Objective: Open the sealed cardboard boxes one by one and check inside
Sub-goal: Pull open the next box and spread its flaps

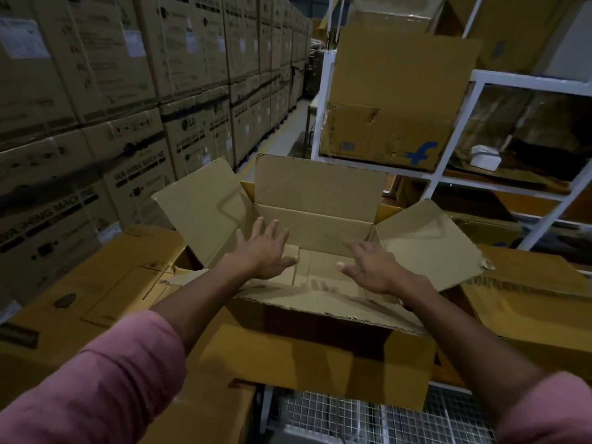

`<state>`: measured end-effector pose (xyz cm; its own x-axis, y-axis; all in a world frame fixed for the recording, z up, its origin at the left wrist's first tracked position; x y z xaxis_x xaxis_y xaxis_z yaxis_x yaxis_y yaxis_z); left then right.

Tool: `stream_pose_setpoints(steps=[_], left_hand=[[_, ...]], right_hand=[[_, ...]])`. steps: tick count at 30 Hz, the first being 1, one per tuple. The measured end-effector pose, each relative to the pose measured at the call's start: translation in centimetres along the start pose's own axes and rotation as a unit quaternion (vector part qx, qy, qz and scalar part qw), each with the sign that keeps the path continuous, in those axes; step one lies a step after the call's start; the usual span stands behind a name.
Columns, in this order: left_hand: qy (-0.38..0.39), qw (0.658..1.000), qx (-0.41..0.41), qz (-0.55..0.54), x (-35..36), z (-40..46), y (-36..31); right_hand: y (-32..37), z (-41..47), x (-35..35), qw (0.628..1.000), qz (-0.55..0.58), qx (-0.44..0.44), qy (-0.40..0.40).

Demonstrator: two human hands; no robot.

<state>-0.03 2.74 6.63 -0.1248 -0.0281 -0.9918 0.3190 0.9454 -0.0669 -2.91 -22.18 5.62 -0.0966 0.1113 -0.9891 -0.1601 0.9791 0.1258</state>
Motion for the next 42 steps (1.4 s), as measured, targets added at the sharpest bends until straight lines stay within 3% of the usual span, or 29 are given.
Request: stream_pose_setpoints(steps=[4,8,13,16,23,33,37,42], left_hand=[[-0.015,1.0,0.017,0.019,-1.6,2.5,-1.5],[0.035,0.998,0.023,0.044,-2.5,6.2,-2.4],[0.099,0.991,0.009,0.091,-3.0,10.7,-2.6],[0.122,0.989,0.016,0.081,-3.5,12.9,-3.7],[0.116,0.99,0.021,0.077,-2.5,19.3,-5.2],[0.126,0.99,-0.008,0.065,-1.5,26.8,-5.7],[0.128,0.989,-0.022,0.065,-1.3,27.8,-5.8],[0.083,0.994,-0.023,0.06,-2.0,27.2,-6.4]], right_hand=[[-0.3,2.0,-1.9,0.999,-0.006,-0.011,-0.033],[-1.3,5.3,-3.1,1.0,-0.003,-0.017,-0.017],[-2.7,9.3,-3.2,0.992,-0.018,-0.049,0.119],[-3.9,11.2,-3.0,0.986,0.015,-0.052,0.159],[-7.5,17.3,-2.9,0.995,0.049,-0.073,0.053],[-12.0,25.5,-2.6,1.0,-0.023,-0.015,-0.002],[-13.6,27.3,-2.3,1.0,0.001,-0.011,0.012],[-13.3,26.3,-2.2,0.999,0.003,-0.029,-0.021]])
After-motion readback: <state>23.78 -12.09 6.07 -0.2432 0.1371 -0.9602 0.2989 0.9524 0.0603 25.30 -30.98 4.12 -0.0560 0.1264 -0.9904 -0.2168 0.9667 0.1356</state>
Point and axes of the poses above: each hand's wrist, its own z-axis towards the middle knuckle, its own x-axis out of the palm, y = z × x, the point moved 4 cm from there along z, towards the middle knuckle, and after that the axes turned 2 degrees about -y, right-handed, at the moved point
